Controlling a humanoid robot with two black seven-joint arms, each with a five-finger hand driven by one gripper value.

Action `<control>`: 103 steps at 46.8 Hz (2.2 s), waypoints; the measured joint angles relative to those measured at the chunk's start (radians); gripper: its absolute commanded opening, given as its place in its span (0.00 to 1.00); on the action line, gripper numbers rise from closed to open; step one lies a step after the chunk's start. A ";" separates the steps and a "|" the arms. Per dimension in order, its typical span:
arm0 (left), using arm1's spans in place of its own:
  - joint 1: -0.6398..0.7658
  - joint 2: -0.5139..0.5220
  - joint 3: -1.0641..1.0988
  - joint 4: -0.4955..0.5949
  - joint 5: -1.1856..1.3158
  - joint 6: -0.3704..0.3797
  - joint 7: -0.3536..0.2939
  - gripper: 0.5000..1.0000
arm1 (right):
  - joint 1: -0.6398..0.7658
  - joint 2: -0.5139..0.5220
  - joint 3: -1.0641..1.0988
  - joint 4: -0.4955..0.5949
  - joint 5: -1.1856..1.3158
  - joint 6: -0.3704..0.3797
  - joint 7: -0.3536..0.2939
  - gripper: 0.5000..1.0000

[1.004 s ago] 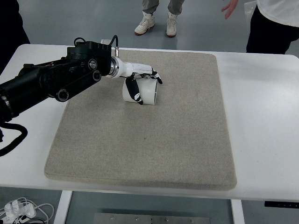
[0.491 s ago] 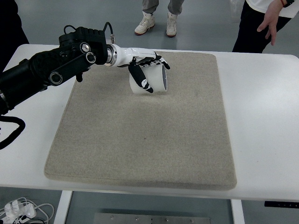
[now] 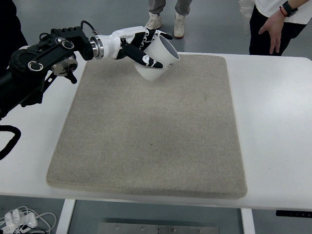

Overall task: Flip white cup upright
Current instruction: 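Lift the cup with the left hand and rotate it upright, then lower the upright cup onto the mat with the left hand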

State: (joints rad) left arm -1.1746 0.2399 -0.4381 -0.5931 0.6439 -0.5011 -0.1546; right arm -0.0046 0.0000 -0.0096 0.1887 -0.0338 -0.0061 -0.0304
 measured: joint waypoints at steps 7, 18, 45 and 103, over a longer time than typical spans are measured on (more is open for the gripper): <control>0.053 0.000 -0.038 0.013 -0.050 -0.001 -0.088 0.45 | 0.000 0.000 0.000 0.000 0.000 0.000 0.000 0.90; 0.112 -0.001 -0.068 0.064 -0.147 -0.026 -0.197 0.47 | 0.000 0.000 0.000 0.000 0.000 0.000 0.000 0.90; 0.207 -0.033 -0.056 0.198 -0.228 -0.041 -0.456 0.47 | 0.000 0.000 0.000 0.000 0.000 0.000 0.000 0.90; 0.288 -0.137 0.081 0.242 -0.207 0.191 -0.456 0.53 | 0.000 0.000 0.000 0.000 0.000 0.000 0.000 0.90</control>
State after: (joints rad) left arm -0.8864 0.1031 -0.3570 -0.3513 0.4372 -0.3101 -0.6110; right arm -0.0047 0.0000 -0.0095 0.1887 -0.0338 -0.0061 -0.0307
